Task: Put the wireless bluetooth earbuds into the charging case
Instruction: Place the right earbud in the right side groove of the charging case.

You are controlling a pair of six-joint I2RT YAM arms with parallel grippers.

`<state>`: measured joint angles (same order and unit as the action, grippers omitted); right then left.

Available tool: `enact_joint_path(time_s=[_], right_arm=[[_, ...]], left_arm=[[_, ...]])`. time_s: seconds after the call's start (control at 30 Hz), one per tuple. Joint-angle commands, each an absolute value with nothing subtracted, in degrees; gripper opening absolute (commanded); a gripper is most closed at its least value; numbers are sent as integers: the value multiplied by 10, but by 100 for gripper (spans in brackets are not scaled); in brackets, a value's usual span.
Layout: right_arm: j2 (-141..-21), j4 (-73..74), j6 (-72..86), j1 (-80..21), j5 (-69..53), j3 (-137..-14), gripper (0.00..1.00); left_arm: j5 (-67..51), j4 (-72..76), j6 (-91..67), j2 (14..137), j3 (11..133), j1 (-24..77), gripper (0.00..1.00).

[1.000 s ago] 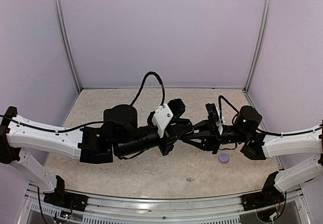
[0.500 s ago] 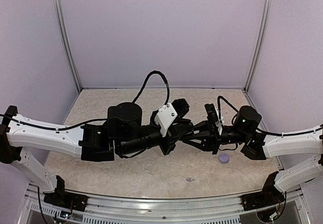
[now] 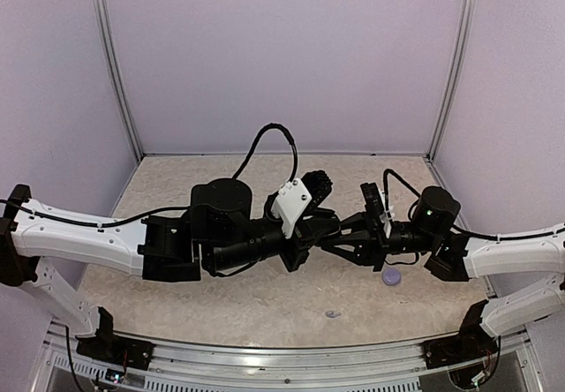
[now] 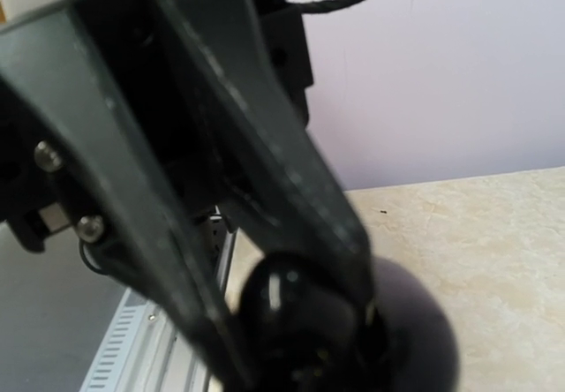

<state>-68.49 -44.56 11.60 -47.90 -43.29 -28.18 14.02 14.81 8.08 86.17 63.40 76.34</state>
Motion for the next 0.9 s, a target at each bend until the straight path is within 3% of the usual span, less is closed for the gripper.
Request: enact_joint_path(time_s=[0.0, 0.87], right_arm=[[-659, -495, 112, -483, -424, -278, 0], [-654, -511, 109, -484, -398, -260, 0]], left_arm=[[145, 123, 59, 865, 631, 765, 4], [136, 163, 60, 864, 629, 765, 0]])
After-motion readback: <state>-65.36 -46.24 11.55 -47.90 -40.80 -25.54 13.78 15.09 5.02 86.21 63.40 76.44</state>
